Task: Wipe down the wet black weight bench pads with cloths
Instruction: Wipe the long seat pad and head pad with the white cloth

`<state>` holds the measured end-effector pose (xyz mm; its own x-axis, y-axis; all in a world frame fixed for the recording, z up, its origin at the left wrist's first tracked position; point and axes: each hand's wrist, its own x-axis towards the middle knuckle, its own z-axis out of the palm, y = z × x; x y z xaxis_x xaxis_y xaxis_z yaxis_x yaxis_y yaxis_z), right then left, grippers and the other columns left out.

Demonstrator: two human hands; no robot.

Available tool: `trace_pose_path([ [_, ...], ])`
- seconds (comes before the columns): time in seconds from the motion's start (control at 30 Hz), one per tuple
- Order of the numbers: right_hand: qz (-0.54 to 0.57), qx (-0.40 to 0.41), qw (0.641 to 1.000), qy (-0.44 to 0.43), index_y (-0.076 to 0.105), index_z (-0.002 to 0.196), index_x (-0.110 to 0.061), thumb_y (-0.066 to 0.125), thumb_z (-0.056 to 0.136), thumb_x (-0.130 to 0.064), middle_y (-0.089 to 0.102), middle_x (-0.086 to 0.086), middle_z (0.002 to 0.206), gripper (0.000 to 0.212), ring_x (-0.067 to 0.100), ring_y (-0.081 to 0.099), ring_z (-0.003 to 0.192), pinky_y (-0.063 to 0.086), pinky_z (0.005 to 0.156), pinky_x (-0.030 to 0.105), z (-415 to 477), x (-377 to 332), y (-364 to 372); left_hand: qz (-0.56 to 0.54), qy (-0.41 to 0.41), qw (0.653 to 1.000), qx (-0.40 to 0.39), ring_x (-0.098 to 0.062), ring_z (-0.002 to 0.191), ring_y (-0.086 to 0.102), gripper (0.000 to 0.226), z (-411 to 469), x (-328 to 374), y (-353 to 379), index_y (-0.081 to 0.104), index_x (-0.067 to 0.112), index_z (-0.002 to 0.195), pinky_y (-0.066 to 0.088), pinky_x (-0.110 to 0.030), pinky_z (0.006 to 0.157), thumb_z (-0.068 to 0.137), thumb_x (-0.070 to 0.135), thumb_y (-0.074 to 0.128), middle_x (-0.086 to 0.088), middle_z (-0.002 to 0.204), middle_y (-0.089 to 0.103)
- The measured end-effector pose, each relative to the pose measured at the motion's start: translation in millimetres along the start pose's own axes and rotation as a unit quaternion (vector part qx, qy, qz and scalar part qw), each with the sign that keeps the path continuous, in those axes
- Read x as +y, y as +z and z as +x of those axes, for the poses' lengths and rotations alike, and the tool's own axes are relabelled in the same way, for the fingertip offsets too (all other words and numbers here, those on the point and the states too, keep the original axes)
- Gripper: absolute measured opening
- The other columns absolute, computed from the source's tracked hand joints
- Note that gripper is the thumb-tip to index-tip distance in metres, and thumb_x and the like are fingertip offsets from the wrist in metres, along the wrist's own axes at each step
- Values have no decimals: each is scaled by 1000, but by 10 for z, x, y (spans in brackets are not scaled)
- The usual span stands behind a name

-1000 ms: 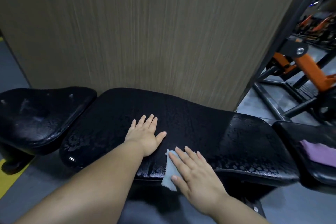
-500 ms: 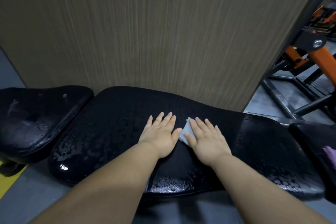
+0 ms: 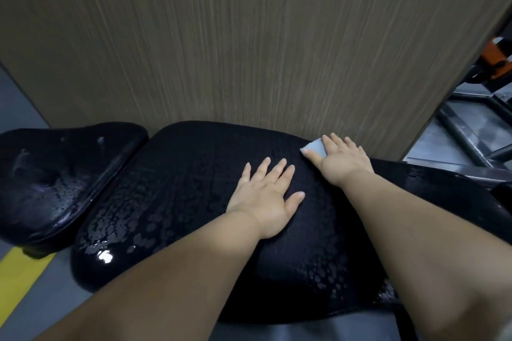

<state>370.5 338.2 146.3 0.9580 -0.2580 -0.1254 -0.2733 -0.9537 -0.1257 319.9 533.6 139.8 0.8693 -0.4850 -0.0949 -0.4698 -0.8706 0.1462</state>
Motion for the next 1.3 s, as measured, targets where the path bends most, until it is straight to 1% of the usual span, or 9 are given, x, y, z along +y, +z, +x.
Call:
trace_pose_path([
  [0.27,-9,13,999,-49,4,152,-37,15,97,-61,3,-12,161,62,19,-3,148,2,120,44,-151,40,12,7,-7,1000,-13,-15,148,-16,65,-5,8,-30,-2,32,155,-12,-45,120,99,60,11,12,162,-10],
  [0.47,-17,6,995,-99,5,152,-38,17,98,-58,2,-12,161,59,17,-1,148,0,120,41,-938,222,74,6,-14,1000,-13,-15,149,-12,64,-44,29,-55,-1,33,155,-9,-44,120,99,60,13,12,163,-8],
  [0.53,-21,2,994,-107,4,152,-39,13,94,-63,2,-13,161,63,16,-2,148,0,120,40,-1256,294,96,6,-19,1000,-15,-15,149,-12,64,-64,44,-58,-1,33,155,-9,-44,120,99,60,13,12,163,-8],
  [0.7,-47,17,991,-125,7,152,-39,-28,67,-79,6,-16,159,100,17,6,148,2,118,35,-1963,552,216,-3,-34,999,-17,-16,149,-11,62,-141,86,-55,-2,32,155,-8,-43,120,100,58,12,11,163,-8],
  [0.8,-45,36,991,-121,32,147,-34,1,94,-68,32,-12,153,71,21,35,140,23,112,39,-2218,678,308,-6,-38,999,-14,-17,149,-12,62,-171,101,-57,-2,32,155,-8,-43,120,100,58,11,11,163,-8],
  [0.97,-25,50,991,-122,0,148,-39,-24,74,-78,-1,-21,154,88,13,1,147,-7,115,33,-2212,704,329,-8,-39,999,-5,-17,150,-11,63,-176,102,-52,-1,32,156,-8,-44,120,100,58,12,11,163,-7],
  [1.13,-43,46,995,-71,-1,151,-41,-37,53,-80,-4,-19,158,111,13,-4,148,-4,118,35,-1987,621,234,-5,-38,999,-2,-16,150,-12,63,-169,96,-40,0,33,155,-8,-44,121,100,59,11,12,163,-7],
  [1.2,-39,38,997,-57,0,151,-41,-27,61,-83,-2,-18,159,103,13,-4,148,-2,119,37,-1874,597,177,-4,-36,999,0,-17,150,-12,63,-163,93,-38,0,33,155,-8,-44,121,100,59,12,12,163,-7],
  [1.3,-27,14,999,-39,1,151,-40,9,89,-70,-1,-15,160,70,14,-4,148,-1,120,39,-1648,591,110,-3,-36,999,1,-17,150,-11,63,-155,94,-37,0,33,155,-8,-45,121,99,59,12,11,163,-7],
])
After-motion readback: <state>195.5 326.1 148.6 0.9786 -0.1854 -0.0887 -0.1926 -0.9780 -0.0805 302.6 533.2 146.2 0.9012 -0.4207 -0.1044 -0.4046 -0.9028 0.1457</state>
